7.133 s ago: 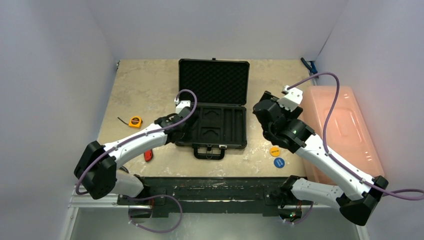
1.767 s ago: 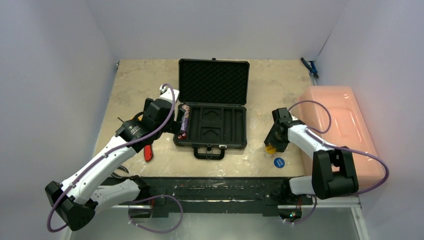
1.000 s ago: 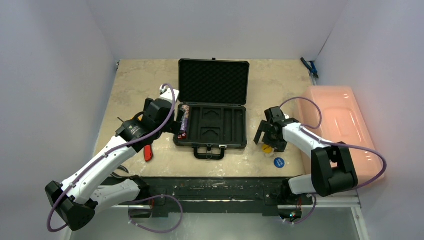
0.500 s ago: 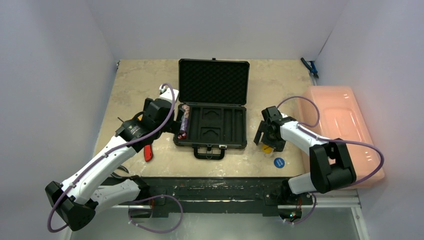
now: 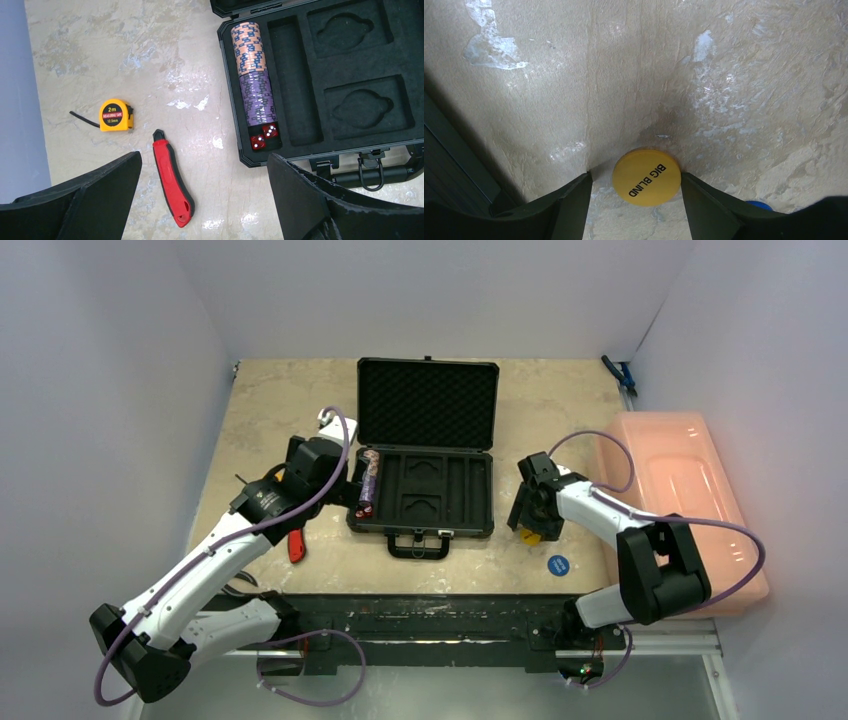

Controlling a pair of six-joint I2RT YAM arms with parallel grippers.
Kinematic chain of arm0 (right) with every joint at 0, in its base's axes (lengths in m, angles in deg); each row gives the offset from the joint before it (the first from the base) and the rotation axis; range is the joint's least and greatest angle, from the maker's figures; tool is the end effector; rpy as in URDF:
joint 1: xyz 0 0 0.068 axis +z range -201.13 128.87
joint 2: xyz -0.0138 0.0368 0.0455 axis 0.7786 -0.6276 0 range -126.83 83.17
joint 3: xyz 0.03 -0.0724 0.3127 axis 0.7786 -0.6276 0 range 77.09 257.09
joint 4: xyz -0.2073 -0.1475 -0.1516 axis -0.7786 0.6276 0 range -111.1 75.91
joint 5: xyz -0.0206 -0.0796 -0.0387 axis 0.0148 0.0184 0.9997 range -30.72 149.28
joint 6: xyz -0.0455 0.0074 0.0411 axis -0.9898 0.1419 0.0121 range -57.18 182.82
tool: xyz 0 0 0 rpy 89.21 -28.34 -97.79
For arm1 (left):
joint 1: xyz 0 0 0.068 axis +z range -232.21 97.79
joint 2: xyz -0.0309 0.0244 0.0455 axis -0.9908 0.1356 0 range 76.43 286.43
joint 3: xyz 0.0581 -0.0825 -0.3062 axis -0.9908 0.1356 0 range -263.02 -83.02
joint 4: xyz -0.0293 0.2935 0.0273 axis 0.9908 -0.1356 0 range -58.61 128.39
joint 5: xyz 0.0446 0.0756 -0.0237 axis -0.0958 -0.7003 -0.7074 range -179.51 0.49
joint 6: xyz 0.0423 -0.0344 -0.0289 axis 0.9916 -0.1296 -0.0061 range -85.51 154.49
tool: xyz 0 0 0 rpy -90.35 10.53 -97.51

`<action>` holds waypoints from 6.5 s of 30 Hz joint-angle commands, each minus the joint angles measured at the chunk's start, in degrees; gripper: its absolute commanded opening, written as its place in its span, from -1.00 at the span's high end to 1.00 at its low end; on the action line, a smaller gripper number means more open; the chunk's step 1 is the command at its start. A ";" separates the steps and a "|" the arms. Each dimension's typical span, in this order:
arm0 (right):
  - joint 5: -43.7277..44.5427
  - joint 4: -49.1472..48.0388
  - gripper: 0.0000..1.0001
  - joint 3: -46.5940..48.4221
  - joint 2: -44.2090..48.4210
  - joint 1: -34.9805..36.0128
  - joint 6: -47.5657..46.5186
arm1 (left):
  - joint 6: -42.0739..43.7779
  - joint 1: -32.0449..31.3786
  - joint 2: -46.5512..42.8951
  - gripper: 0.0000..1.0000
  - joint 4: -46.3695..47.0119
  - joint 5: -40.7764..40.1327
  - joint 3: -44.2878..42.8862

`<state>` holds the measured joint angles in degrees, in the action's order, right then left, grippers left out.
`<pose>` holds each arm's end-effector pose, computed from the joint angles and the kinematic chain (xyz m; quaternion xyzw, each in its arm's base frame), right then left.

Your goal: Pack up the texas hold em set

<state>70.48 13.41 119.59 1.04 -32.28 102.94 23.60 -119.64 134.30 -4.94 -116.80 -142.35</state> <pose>0.2534 0.0769 0.1768 0.1952 0.9663 -0.0165 0.1672 0.1865 -0.1158 0.3704 0.1100 0.8857 0.0343 0.4497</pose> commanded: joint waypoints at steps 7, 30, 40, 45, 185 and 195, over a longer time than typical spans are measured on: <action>-1.62 1.33 -0.14 -2.56 -0.32 1.69 1.57 | 0.79 0.52 -1.44 -0.95 1.63 -0.15 0.00; 0.40 7.27 0.31 7.42 4.50 1.88 0.97 | 1.13 0.60 -2.23 -0.97 2.08 1.01 0.40; 0.32 11.04 0.32 18.05 3.82 2.03 -1.98 | 1.67 0.78 -4.47 -1.00 2.02 1.39 0.97; 0.30 12.03 0.33 23.84 1.79 3.06 -2.83 | 1.50 0.87 -5.62 -1.00 2.04 0.79 1.10; 9.78 13.05 -0.97 51.90 -22.23 23.02 0.31 | 1.33 1.02 -10.71 -1.00 2.36 2.54 1.67; 12.69 15.07 -0.98 44.07 -14.66 23.06 2.89 | 1.35 0.97 -10.84 -1.00 2.45 2.25 1.67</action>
<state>79.73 26.85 166.65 -18.44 -9.17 103.55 24.62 -118.96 124.16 -4.50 -114.70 -141.04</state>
